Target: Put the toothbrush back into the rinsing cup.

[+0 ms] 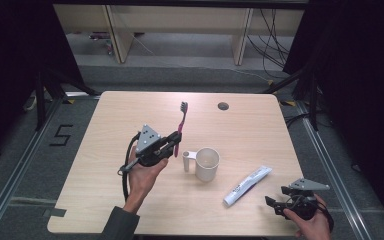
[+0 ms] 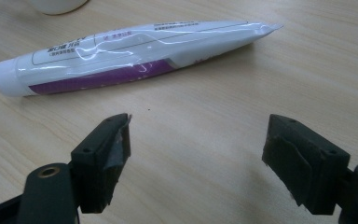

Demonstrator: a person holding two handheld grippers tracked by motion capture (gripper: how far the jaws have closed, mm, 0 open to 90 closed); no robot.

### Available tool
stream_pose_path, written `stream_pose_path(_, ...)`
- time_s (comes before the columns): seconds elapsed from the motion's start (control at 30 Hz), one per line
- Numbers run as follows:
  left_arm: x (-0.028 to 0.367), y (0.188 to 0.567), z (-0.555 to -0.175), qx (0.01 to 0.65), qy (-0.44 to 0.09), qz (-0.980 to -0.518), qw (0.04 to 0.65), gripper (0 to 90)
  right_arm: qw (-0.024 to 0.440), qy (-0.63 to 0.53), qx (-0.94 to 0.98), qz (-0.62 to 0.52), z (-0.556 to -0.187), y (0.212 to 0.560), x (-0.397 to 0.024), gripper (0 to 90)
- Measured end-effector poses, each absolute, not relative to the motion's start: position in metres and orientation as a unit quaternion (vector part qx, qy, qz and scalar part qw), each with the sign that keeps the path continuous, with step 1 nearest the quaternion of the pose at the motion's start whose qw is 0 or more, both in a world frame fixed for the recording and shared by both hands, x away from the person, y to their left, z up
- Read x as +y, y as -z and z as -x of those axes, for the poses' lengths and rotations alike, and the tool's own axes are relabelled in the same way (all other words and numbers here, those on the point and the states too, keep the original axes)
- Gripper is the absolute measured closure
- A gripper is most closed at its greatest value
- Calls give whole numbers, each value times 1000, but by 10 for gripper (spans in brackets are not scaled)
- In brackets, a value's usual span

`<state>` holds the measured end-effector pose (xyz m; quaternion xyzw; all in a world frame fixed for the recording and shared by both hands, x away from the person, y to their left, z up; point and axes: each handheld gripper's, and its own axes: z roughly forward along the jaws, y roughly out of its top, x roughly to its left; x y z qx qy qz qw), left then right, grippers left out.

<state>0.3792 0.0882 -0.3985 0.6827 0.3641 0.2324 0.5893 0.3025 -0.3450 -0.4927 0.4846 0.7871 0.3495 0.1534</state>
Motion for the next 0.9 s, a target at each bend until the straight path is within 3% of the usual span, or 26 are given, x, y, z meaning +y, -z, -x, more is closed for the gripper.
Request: stream_pose_path(0.9, 64, 424, -397, 360, -238, -682, 590, 836, 137, -350, 784, -493, -301, 493, -343, 235)
